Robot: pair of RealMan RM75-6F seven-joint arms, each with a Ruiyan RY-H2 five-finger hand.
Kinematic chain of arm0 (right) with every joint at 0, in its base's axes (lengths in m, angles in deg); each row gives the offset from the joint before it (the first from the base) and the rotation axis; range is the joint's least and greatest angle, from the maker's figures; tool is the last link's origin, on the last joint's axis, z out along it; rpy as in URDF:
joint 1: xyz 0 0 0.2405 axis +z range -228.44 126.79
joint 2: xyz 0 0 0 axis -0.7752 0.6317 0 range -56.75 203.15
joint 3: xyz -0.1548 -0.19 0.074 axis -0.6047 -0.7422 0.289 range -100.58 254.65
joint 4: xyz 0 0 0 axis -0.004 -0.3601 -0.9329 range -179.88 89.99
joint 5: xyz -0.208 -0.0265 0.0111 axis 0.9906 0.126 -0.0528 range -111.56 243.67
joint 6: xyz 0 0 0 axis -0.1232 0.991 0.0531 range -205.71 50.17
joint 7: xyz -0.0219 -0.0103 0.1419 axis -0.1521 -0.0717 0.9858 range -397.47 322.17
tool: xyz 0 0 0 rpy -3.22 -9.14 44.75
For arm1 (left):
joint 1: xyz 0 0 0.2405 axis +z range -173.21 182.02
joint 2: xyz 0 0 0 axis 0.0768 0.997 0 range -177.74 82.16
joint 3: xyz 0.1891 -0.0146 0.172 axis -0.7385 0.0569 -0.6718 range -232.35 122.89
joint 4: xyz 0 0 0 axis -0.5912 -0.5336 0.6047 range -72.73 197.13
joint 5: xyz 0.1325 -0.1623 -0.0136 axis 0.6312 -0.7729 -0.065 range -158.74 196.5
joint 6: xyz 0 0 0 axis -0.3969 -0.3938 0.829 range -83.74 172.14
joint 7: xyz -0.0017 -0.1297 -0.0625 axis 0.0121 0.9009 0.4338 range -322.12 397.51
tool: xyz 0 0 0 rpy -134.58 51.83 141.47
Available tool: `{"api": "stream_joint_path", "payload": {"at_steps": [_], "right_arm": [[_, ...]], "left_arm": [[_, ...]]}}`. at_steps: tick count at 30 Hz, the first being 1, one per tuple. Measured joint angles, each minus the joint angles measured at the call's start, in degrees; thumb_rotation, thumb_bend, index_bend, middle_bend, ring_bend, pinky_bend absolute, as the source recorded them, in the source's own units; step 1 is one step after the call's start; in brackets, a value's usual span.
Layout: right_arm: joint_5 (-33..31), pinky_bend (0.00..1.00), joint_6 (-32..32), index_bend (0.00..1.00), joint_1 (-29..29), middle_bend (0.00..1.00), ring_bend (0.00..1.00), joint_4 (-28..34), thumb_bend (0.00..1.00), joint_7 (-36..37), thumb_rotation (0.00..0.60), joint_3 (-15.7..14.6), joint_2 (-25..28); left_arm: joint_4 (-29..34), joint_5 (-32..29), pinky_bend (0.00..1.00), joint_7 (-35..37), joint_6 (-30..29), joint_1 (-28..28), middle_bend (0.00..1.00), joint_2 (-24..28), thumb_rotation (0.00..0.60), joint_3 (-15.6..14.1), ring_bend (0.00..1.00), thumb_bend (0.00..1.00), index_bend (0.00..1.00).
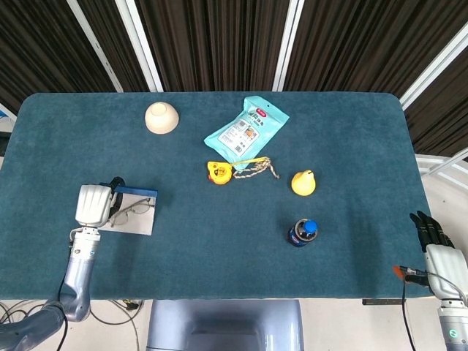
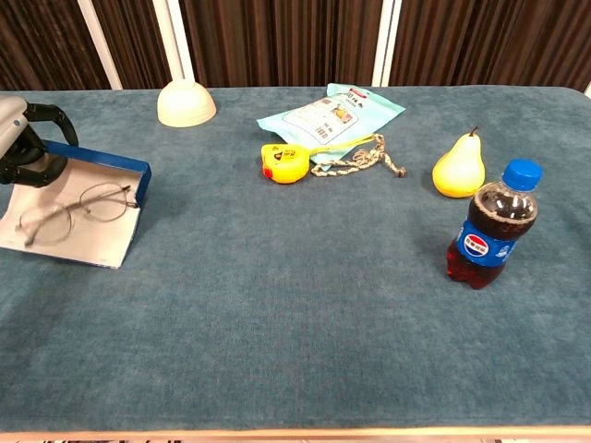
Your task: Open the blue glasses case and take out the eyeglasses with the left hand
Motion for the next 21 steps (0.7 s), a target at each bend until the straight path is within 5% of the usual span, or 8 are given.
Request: {"api": "stream_joint_path", "payload": {"at_steps": [14,21], "right_arm": [[0.02,0.21,0.02,0.0,-0.01,0.0,0.0,0.05,0.19,-0.03,0.6,-0.01,0.05],[-0.01,0.21,-0.05,0.0,0.0,0.0,0.0,0.05,0.19,-0.07,0.6,-0.01,0.07]], "left_arm": [[-1.04,-0.37,1.0,-0.08,2.01,0.19,1.0,-0.9,0.6,1.59,0.94,0.48,0.53],[1.02,-3.09,1.0,-4.31,5.13,-0.12,1.0,-0.18,0.6,3.62,0.93,0.21,0.31]]}}
